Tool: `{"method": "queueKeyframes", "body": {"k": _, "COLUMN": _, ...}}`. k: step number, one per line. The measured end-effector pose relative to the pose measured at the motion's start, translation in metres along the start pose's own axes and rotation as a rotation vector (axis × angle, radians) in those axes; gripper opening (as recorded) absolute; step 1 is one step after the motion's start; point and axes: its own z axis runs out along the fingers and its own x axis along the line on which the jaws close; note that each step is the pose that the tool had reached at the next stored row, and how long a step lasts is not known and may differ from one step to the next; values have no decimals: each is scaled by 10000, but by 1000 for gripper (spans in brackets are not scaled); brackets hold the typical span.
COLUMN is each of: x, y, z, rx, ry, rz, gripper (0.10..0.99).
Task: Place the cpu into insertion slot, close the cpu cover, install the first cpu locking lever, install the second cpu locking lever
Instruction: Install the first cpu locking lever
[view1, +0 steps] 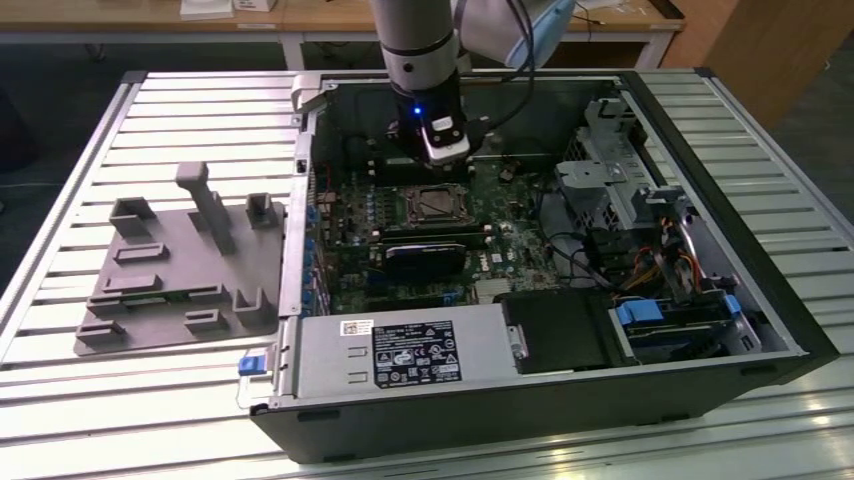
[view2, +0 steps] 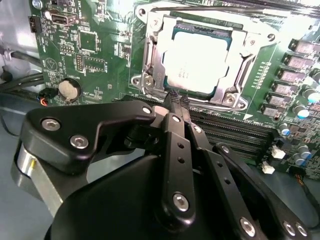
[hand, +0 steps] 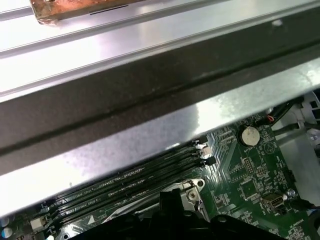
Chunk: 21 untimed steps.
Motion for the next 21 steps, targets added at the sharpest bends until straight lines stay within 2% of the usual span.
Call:
{"method": "queueKeyframes", "body": {"k": 6, "x": -1, "y": 0, "z": 0, "rx": 33, "ry": -9, "rz": -6, "gripper": 102}}
{"method": "queueKeyframes", "body": {"k": 7, "x": -4, "y": 2, "z": 2, "rx": 47, "ry": 12, "rz": -4, "gripper": 102}}
{"method": "queueKeyframes", "body": {"k": 9, "x": -17, "y": 6, "z": 6, "rx": 113, "ry": 122, "rz": 3, "gripper": 102}}
{"method": "queueKeyframes", "body": {"k": 12, "x": -40, "y": 9, "z": 14, "rx": 254, "ry": 351, "rz": 17, "gripper": 102}}
{"method": "queueKeyframes", "body": {"k": 14, "x": -51, "y": 2, "z": 17, "rx": 341, "ry": 454, "rz": 21, "gripper": 102}}
{"method": "queueKeyframes", "body": {"k": 18, "x": -70, "y": -37, "z": 18, "rx": 453, "ry": 579, "rz": 23, "gripper": 102}}
{"method": "queueKeyframes", "body": {"k": 21, "x": -87, "y": -78, "z": 17, "rx": 502, "ry": 619, "rz": 28, "gripper": 102}}
